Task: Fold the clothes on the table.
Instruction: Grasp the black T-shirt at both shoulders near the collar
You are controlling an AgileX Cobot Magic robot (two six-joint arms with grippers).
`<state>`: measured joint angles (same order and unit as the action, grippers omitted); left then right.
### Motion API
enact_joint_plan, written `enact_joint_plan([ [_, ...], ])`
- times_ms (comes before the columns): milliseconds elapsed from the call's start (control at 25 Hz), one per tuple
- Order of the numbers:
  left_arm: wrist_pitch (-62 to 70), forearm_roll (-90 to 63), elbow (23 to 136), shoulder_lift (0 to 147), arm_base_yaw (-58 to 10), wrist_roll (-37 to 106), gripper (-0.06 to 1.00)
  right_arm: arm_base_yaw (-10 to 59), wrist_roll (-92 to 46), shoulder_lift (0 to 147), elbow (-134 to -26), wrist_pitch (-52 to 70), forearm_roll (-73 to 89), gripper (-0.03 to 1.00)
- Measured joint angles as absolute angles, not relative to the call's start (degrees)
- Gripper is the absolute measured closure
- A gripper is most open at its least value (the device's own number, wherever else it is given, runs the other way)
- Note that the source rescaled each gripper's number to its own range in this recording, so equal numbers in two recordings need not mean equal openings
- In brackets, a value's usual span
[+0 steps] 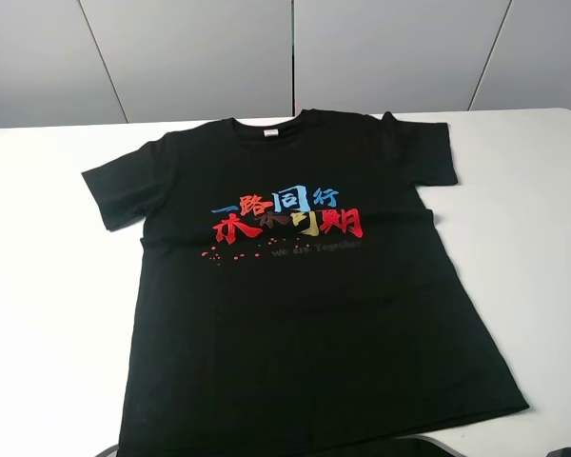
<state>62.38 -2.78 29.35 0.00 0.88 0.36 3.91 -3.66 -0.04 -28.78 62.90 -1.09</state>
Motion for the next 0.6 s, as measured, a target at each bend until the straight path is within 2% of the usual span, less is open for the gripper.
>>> enact_joint_plan([
  [600,62.4,-2.8,29.4,0.0,0.9,0.4,0.1,3.9,-3.7,0.0,-28.8,62.9,-1.1,0.02],
])
